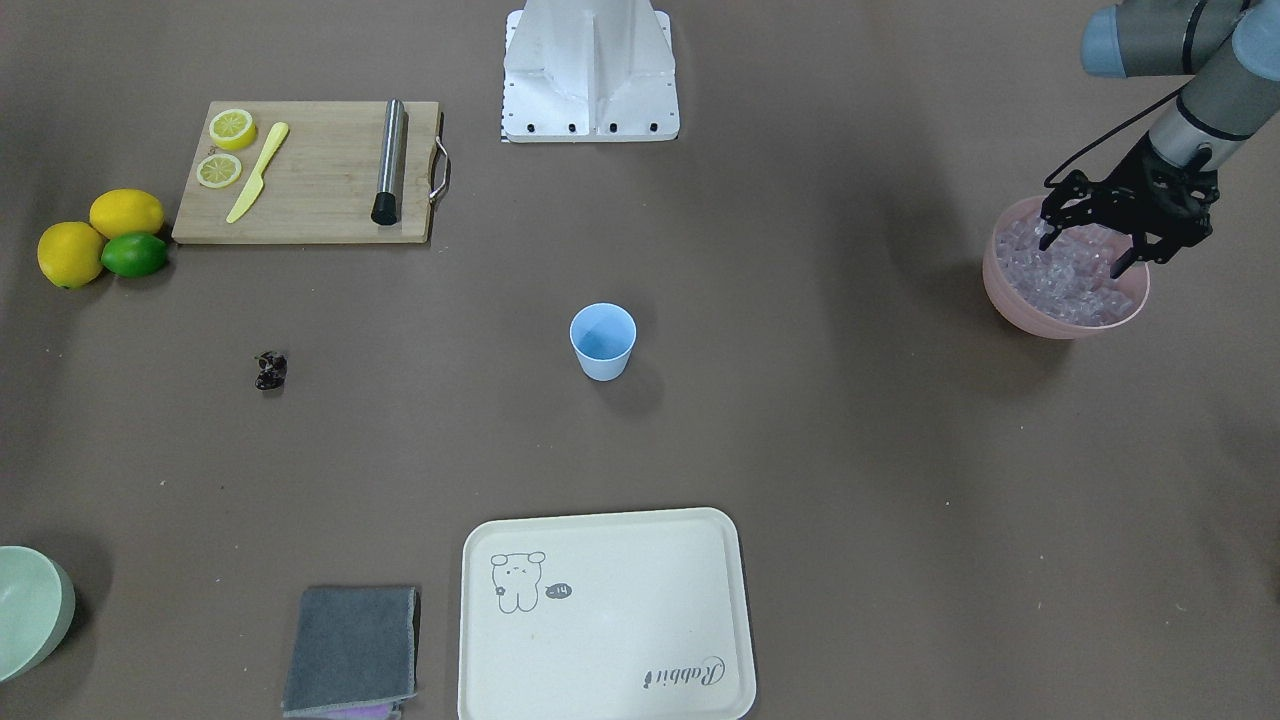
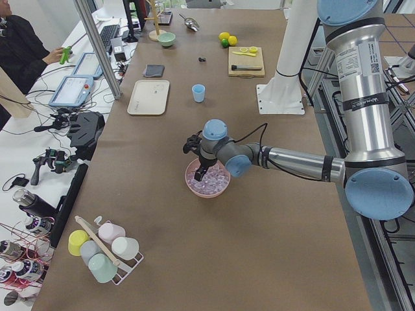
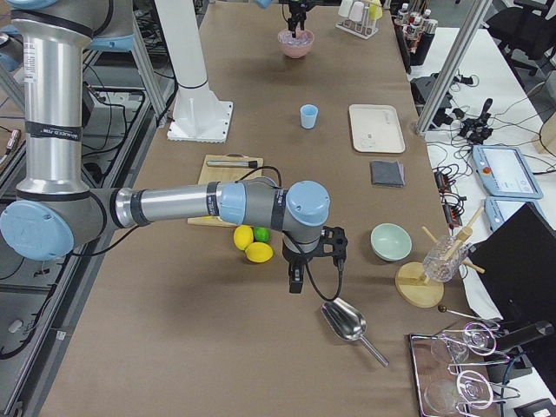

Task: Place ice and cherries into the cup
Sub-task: 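Lower the left gripper into the pink bowl and grasp an ice cube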

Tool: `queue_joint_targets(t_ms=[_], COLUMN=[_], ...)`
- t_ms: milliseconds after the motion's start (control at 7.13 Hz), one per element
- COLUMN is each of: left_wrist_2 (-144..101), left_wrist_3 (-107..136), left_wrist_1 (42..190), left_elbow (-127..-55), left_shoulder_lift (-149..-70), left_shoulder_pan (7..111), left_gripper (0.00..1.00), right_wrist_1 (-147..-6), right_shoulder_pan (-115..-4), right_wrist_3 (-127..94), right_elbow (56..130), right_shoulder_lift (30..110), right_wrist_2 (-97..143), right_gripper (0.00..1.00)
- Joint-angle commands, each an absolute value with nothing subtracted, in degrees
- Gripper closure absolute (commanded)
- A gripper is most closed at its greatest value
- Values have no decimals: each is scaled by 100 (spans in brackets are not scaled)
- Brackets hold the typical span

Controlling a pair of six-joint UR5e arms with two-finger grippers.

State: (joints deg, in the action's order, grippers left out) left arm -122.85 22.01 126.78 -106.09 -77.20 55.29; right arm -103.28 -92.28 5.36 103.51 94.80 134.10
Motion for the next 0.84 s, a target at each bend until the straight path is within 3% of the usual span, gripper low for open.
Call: queue_joint_targets(t_ms=[0,701], left_wrist_2=[-12287,-12287], left_wrist_3=[2171,2162], left_wrist_1=[12691,12674], left_elbow=[-10486,-10371], left_shoulder_lift=[-7743,-7690], left_shoulder_pan=[5467,5458], left_gripper=[33,34], right_wrist_1=[-10327,-10336], right_shoulder_pan=[-9229,-9237], right_wrist_3=[527,519], right_elbow=[10354,10362], right_shoulder_lift=[9483,9440], right_wrist_2=[13473,13579], right_gripper=[0,0])
